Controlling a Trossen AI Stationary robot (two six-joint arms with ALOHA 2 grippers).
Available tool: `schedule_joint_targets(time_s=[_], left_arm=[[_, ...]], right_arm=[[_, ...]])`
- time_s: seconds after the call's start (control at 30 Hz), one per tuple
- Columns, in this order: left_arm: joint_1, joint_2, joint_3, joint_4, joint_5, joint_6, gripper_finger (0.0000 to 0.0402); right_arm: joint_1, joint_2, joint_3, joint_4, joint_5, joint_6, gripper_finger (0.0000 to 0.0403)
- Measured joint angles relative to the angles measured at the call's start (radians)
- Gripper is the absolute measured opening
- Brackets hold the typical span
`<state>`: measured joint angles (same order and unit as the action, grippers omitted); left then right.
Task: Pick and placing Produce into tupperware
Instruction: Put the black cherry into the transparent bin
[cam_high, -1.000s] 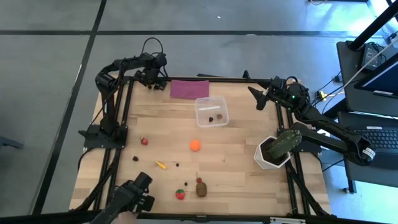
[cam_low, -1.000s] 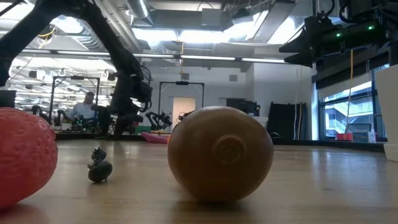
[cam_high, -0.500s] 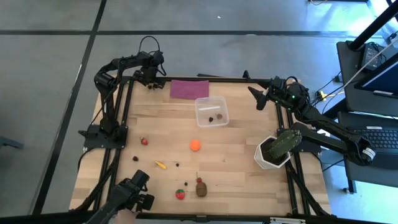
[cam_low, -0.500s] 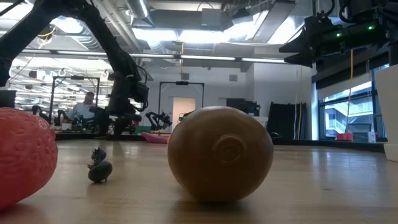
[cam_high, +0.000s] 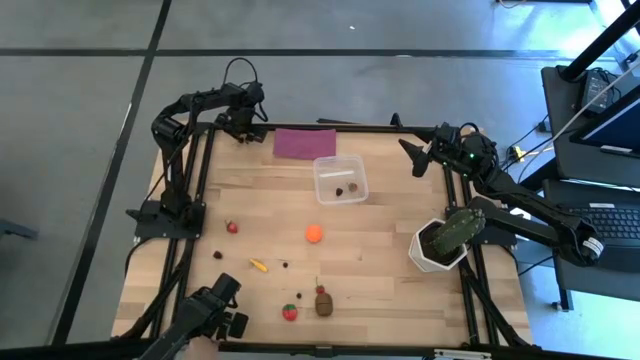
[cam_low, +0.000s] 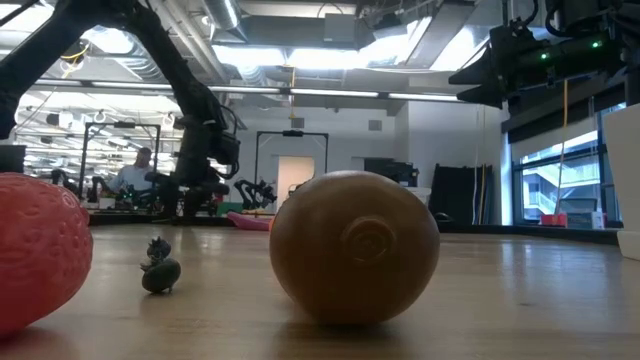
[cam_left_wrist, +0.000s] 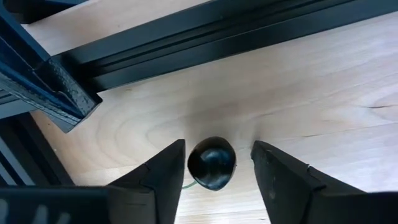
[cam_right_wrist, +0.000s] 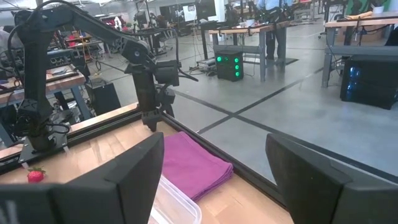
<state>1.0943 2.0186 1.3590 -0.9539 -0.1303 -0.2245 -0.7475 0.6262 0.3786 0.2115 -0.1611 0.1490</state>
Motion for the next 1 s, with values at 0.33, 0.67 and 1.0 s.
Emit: schedule_joint_targets(time_s=[0.33,0.67,1.0], left_arm=[[0.0,0.0,0.0,0.001,-0.006,0.0,0.0107],[-0.001,0.0,0.001,-0.017,-0.01,0.026,0.0109],[-0.001,0.0,0.001,-0.034,-0.009,0.086,0.0117]], right_arm=[[0.0,0.0,0.0,0.0,0.0,0.0,0.0283],[0.0,0.0,0.0,0.0,0.0,0.0,0.0283],[0.0,0.0,0.0,0.0,0.0,0.0,0.0283]])
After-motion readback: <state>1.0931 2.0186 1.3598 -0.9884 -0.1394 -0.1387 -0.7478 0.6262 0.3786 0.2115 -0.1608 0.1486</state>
